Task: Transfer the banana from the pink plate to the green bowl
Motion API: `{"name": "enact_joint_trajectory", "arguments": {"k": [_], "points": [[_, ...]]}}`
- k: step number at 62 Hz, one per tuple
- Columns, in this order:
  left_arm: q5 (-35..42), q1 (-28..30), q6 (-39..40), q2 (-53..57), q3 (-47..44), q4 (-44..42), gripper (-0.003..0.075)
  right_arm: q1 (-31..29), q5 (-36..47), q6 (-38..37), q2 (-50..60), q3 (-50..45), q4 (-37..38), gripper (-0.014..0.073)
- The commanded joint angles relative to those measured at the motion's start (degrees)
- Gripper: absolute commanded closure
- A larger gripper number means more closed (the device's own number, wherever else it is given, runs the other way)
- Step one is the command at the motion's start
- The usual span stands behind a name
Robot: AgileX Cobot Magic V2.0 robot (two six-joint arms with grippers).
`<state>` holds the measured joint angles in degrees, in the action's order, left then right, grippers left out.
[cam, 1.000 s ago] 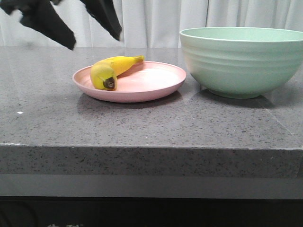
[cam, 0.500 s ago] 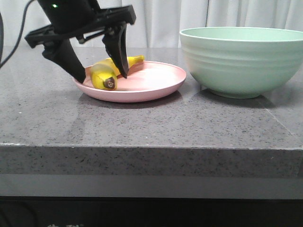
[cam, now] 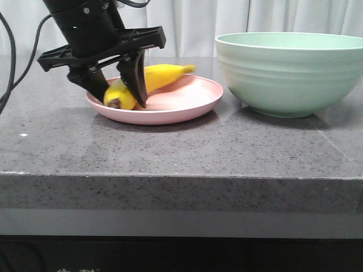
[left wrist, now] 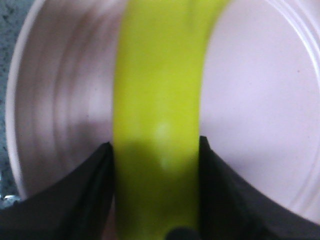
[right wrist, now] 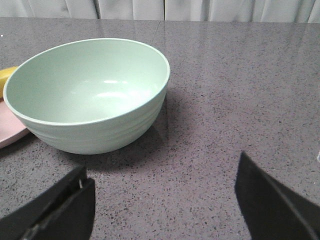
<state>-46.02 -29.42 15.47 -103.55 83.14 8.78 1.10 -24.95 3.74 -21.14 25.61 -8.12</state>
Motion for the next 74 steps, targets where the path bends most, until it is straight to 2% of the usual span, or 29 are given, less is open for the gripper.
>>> {"name": "enact_joint_trajectory", "arguments": {"k": [1,5,10,19,29,40,56,74], "points": [[2.92,-0.28,0.48,2.69,2.15,-0.16,0.0588,0.16,4.96,0.41,-0.87,2.17,0.37,0.0003],[3.39,-0.28,0.48,3.04,2.57,-1.45,0.0653,0.16,4.96,0.41,-0.87,2.17,0.37,0.0003],[3.39,-0.28,0.2,4.32,2.84,-2.4,0.069,0.16,4.96,0.41,-0.87,2.17,0.37,0.0003],[2.09,-1.16,-5.39,8.28,2.84,-3.22,0.0699,0.16,4.28,2.45,-0.98,2.56,0.37,0.0003],[0.37,-3.57,-16.72,13.72,2.84,-3.22,0.0699,0.23,0.17,8.03,-3.36,6.38,0.24,0.0003],[-2.3,-7.66,-25.26,18.71,2.84,-3.22,0.0699,1.02,-3.34,12.33,-8.66,11.22,-3.58,0.0003],[-8.98,-13.14,-31.12,20.07,2.74,-3.22,0.0699,8.66,-12.7,25.74,-22.21,20.91,-13.66,0.0003],[-8.14,-15.1,-35.07,20.07,2.74,-3.22,0.0699,18.0,-23.06,28.92,-39.59,36.99,-14.89,0.0003]]}}
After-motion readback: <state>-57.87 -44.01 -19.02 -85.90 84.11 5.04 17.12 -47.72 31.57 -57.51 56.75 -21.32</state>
